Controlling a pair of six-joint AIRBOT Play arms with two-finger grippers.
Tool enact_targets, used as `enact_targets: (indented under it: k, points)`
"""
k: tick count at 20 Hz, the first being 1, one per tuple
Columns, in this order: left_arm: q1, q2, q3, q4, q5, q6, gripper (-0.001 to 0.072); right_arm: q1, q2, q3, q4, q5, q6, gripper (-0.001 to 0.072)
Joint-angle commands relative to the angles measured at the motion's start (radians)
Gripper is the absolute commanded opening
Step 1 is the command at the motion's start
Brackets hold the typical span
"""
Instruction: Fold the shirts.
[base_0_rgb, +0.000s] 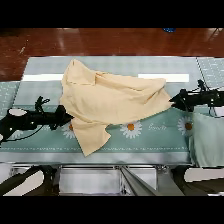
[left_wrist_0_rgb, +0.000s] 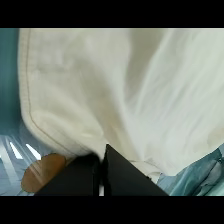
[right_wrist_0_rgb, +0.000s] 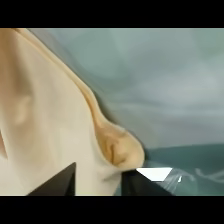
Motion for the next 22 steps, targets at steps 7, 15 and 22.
enact_targets:
  k: [7, 15, 22]
  points:
    - [0.017, 0.01, 0.167, -0.061, -0.044, 0.018, 0.002, 0.19, 0.047, 0.34, -0.031, 0.085, -0.007, 0.0027]
    - [0.048, 0.06, 1.085, -0.149, -0.166, -0.014, 0.0019, 0.186, 0.274, 1.016, -0.176, 0.101, 0.095, 0.0027]
    - [0.053, 0.228, 1.558, 0.396, -0.26, -0.171, 0.0019, 0.186, 0.654, 1.03, -0.355, 0.171, 0.117, 0.0027]
